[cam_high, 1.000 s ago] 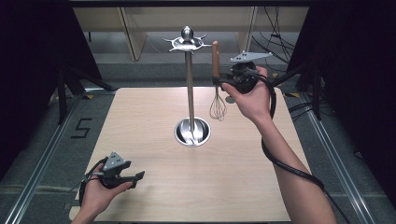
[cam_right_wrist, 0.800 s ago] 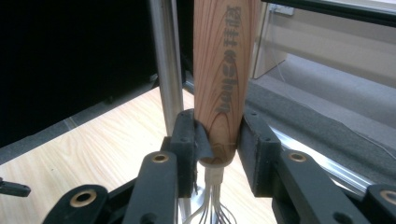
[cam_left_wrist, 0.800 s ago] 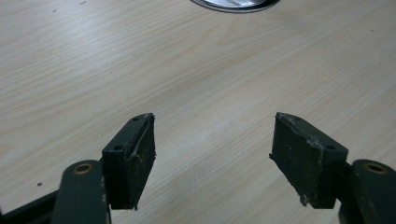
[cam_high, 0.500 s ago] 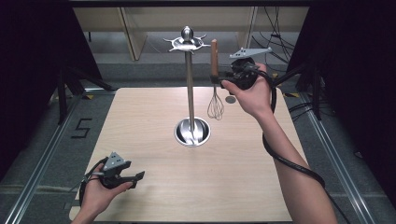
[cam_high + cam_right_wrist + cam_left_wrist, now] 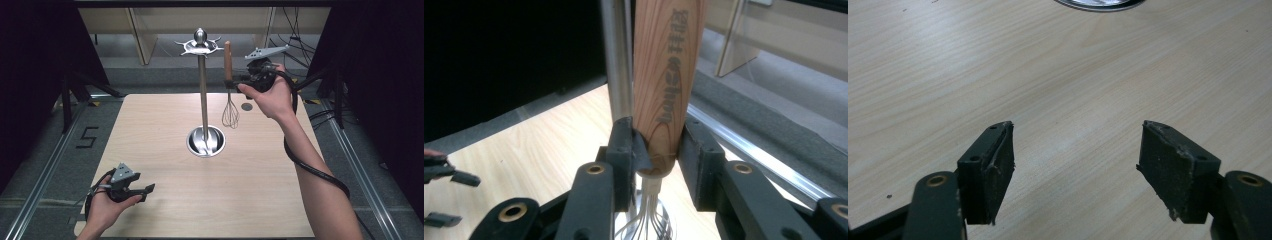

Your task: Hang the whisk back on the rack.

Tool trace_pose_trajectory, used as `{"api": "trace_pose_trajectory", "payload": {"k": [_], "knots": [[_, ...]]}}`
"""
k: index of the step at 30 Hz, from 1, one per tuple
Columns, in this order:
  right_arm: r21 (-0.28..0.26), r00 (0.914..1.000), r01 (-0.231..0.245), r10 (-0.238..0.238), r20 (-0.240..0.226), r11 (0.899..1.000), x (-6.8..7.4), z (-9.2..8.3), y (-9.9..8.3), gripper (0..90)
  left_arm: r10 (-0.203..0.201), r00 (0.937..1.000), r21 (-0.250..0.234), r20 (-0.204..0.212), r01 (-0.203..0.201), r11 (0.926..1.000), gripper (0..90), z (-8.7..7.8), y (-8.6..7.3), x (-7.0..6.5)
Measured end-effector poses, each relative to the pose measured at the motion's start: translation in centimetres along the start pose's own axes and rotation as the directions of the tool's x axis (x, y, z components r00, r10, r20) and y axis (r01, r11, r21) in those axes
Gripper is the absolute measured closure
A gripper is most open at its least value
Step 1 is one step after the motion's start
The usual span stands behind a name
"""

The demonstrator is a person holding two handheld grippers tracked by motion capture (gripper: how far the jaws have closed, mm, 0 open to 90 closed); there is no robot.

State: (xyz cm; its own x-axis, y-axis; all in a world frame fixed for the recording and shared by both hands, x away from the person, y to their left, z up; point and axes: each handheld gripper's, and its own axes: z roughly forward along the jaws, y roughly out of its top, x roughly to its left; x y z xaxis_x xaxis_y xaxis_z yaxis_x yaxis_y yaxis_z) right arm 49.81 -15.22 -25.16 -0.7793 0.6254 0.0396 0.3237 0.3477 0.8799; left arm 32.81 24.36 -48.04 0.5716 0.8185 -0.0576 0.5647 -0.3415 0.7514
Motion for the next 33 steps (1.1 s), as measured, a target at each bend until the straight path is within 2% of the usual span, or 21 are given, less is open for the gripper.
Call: {"api": "trace_pose_trajectory", "payload": {"k": [3, 4, 7, 8, 9, 11, 12, 13, 14, 17, 19, 21, 24, 25, 26, 27, 30, 31, 33], "knots": [[-0.004, 0.9998, 0.015, -0.015, 0.013, 1.000, -0.1, 0.3, 0.1, 69.7, 0.001, 1.0000, 0.000, 0.000, -0.001, 1.0000, 29.7, 0.0, 0.0, 0.0], [0.020, 1.0000, 0.009, -0.009, 0.000, 1.000, -0.2, 0.3, 0.1, 69.8, 0.001, 1.0000, 0.000, 0.000, -0.001, 1.0000, 29.7, 0.0, 0.0, 0.0], [0.009, 0.9997, 0.024, -0.024, 0.011, 1.000, -0.4, 0.7, 0.1, 69.8, 0.000, 1.0000, -0.005, -0.003, 0.000, 1.0000, 29.7, 0.0, 0.0, 0.0], [0.027, 0.9996, 0.029, -0.029, 0.006, 0.999, -0.5, 0.8, 0.1, 69.7, 0.010, 0.9999, -0.008, -0.003, -0.010, 0.9999, 29.7, 0.0, 0.0, 0.0], [0.035, 0.9997, 0.023, -0.023, 0.001, 0.999, -0.4, 0.9, 0.0, 69.6, -0.003, 1.0000, -0.003, 0.000, 0.003, 1.0000, 29.7, 0.0, 0.0, 0.0], [0.038, 0.9997, 0.024, -0.023, -0.003, 0.999, -0.3, 1.1, -0.1, 69.4, -0.002, 1.0000, -0.002, -0.001, 0.002, 1.0000, 29.7, 0.0, 0.0, 0.0], [0.027, 0.9994, 0.035, -0.035, 0.006, 0.999, -0.2, 1.2, -0.1, 69.1, 0.002, 1.0000, -0.005, -0.005, -0.002, 1.0000, 29.7, 0.0, 0.0, 0.0], [0.031, 0.9996, 0.026, -0.026, 0.006, 0.999, -0.1, 1.1, -0.2, 67.3, 0.014, 0.9999, -0.011, -0.005, -0.014, 0.9998, 29.7, -0.1, 0.0, 0.0], [0.022, 0.9998, 0.015, -0.015, 0.013, 1.000, 0.1, 1.2, -0.2, 65.3, 0.017, 0.9996, -0.012, -0.022, -0.017, 0.9998, 29.7, 0.0, 0.0, 0.1], [0.021, 0.9986, 0.036, -0.037, 0.037, 0.999, 0.3, 1.0, -0.4, 60.4, 0.017, 0.9998, -0.016, -0.010, -0.017, 0.9997, 29.7, 0.0, 0.0, 0.0], [-0.003, 0.9970, 0.048, -0.048, 0.060, 0.999, 0.6, 0.9, -0.6, 57.6, 0.017, 0.9997, -0.015, -0.016, -0.017, 0.9997, 29.7, 0.0, 0.0, 0.0], [-0.014, 0.9961, 0.058, -0.057, 0.067, 0.998, 0.7, 0.5, -1.0, 55.4, 0.014, 0.9999, -0.018, -0.011, -0.014, 0.9997, 29.7, -0.1, 0.0, 0.0], [-0.059, 0.9936, 0.058, -0.052, 0.100, 0.997, 1.0, -0.2, -1.7, 51.5, 0.015, 0.9997, -0.016, -0.018, -0.015, 0.9998, 29.7, -0.1, 0.0, 0.0], [-0.067, 0.9930, 0.055, -0.047, 0.109, 0.996, 1.1, -0.6, -2.0, 50.5, 0.014, 0.9999, -0.013, -0.007, -0.014, 0.9998, 29.7, -0.1, 0.0, 0.0], [-0.093, 0.9915, 0.060, -0.049, 0.120, 0.994, 1.2, -0.9, -2.2, 49.9, 0.021, 0.9997, 0.003, -0.016, -0.021, 0.9998, 29.7, -0.1, 0.0, 0.1], [-0.096, 0.9917, 0.064, -0.053, 0.117, 0.993, 1.2, -1.2, -2.4, 49.4, 0.002, 1.0000, 0.001, -0.006, -0.002, 1.0000, 29.7, 0.0, 0.0, 0.0], [-0.101, 0.9880, 0.068, -0.053, 0.145, 0.993, 1.5, -2.5, -3.3, 48.7, -0.002, 1.0000, -0.010, -0.007, 0.001, 0.9999, 29.7, 0.1, -0.1, -0.2], [-0.106, 0.9886, 0.053, -0.037, 0.146, 0.993, 1.6, -2.7, -3.6, 48.6, -0.005, 1.0000, -0.013, -0.007, 0.005, 0.9999, 29.7, 0.1, -0.1, -0.2], [-0.103, 0.9868, 0.066, -0.049, 0.154, 0.992, 1.6, -3.3, -4.4, 47.8, 0.011, 0.9998, -0.009, -0.014, -0.011, 0.9999, 29.7, 0.0, -0.1, -0.1]]}}
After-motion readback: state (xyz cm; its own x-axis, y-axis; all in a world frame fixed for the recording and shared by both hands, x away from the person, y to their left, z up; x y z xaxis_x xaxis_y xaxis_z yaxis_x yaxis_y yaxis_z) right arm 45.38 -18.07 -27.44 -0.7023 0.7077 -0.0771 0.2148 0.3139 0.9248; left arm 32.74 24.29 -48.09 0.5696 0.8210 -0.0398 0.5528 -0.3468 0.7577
